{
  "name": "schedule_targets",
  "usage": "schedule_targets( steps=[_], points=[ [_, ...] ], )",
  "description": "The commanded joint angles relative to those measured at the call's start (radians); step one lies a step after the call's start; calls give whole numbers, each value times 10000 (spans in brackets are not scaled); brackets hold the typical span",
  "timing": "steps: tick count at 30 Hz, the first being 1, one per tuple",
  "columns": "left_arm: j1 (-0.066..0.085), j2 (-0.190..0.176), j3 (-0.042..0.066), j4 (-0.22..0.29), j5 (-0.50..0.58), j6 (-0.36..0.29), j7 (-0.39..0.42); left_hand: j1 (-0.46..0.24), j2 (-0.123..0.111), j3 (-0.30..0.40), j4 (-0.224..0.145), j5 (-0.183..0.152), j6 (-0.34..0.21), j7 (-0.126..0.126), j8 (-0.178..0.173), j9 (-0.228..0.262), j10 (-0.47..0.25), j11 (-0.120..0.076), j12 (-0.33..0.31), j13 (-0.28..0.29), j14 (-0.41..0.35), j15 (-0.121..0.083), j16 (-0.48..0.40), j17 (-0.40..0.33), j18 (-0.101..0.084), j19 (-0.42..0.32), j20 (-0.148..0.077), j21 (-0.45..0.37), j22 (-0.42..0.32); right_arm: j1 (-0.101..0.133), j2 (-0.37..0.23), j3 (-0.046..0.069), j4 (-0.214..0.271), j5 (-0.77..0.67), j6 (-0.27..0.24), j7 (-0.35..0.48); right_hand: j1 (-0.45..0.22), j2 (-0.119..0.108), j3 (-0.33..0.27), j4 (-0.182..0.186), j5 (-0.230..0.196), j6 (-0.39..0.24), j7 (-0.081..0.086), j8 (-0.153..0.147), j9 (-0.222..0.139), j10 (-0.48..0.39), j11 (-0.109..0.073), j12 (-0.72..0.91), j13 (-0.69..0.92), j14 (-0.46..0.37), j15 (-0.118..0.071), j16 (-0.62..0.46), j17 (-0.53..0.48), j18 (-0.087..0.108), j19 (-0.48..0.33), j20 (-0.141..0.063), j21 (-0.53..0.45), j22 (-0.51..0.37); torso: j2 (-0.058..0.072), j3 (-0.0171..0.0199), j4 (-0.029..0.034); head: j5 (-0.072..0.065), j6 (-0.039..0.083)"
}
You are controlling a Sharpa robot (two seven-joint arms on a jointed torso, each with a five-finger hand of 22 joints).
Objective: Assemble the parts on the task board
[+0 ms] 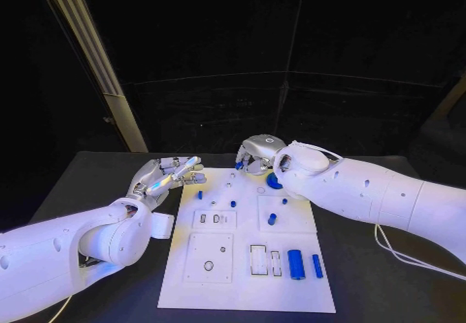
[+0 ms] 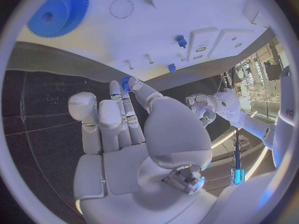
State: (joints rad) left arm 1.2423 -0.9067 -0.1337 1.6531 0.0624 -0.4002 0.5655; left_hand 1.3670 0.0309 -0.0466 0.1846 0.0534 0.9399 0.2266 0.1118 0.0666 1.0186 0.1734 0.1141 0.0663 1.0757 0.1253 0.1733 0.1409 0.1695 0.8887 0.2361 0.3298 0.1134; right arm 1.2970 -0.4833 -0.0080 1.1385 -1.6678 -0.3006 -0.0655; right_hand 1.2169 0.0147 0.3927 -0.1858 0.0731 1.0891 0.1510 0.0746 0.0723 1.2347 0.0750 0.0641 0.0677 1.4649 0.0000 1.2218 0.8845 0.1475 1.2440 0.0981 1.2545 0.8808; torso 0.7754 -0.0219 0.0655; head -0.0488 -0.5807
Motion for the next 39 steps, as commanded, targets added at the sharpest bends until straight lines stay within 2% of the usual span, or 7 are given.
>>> schedule_targets(
  steps=[1, 10, 20, 23, 29, 39],
  points=[
    [31, 20, 7, 29, -61, 128, 30, 110, -16, 4, -63, -5, 45, 58, -39, -5, 26, 51, -56, 0, -26, 73, -43, 10, 136, 12, 61, -48, -18, 31, 153, 6, -179, 29, 2, -27, -79, -20, 14, 96, -49, 68, -5, -57, -5, 58, 20, -22, -17, 90, -80, 70, 20, -200, 45, -7, 36, 8, 48, -25, 29, -24, -11],
    [63, 33, 7, 26, -61, 132, 23, 124, -11, 10, -80, -5, 50, 55, -42, -4, 30, 50, -60, 0, -23, 72, -50, 12, 137, 14, 62, -52, -22, 35, 456, 2, -509, -32, 723, -35, -63, -37, 62, 172, -45, 56, -7, -72, -10, 30, 24, -24, -20, 86, -79, 88, 23, -204, 44, -5, 56, 30, 45, -25, 30, 7, -61],
    [81, 44, 7, 7, -61, 137, 17, 124, -11, 10, -80, -5, 50, 55, -42, -4, 30, 50, -60, 0, -23, 72, -50, 12, 137, 14, 62, -52, -22, 35, 600, 0, -593, -139, 1253, -45, -49, -46, 83, 191, -13, 54, -5, -75, -11, 25, 23, -23, -20, 82, -78, 91, 19, -203, 39, -5, 59, 29, 46, -32, 15, 35, -94],
    [88, 40, 7, -4, -61, 133, 13, 124, -11, 10, -80, -5, 50, 55, -42, -4, 30, 50, -60, 0, -23, 72, -50, 12, 137, 14, 62, -52, -22, 34, 628, -1, -609, -194, 1421, -60, -70, -108, 81, 239, -8, 35, 9, -86, -16, 5, 34, -25, -22, 78, -71, 100, 21, -207, 38, -2, 72, 46, 47, -31, 18, 32, -97],
    [100, 39, 7, -15, -61, 139, 8, 124, -11, 10, -80, -5, 50, 55, -42, -4, 30, 50, -60, 0, -23, 72, -50, 12, 137, 14, 62, -52, -22, 34, 695, -2, -654, -248, 1525, -112, -78, -118, 80, 253, -13, 32, 11, -88, -16, 1, 37, -25, -22, 77, -69, 102, 22, -207, 37, -1, 74, 48, 53, -34, 17, 35, -96],
    [115, 46, 7, -26, -61, 154, -11, 124, -11, 10, -80, -5, 50, 55, -42, -4, 30, 50, -60, 0, -23, 72, -50, 12, 137, 14, 62, -52, -22, 32, 901, -3, -854, -318, 1390, -205, -99, -179, 94, 341, -26, -22, 31, -108, -28, -59, 57, -35, -28, 57, -54, 85, -31, -199, -2, 10, 58, 2, 62, -40, 23, 28, -90]
  ],
)
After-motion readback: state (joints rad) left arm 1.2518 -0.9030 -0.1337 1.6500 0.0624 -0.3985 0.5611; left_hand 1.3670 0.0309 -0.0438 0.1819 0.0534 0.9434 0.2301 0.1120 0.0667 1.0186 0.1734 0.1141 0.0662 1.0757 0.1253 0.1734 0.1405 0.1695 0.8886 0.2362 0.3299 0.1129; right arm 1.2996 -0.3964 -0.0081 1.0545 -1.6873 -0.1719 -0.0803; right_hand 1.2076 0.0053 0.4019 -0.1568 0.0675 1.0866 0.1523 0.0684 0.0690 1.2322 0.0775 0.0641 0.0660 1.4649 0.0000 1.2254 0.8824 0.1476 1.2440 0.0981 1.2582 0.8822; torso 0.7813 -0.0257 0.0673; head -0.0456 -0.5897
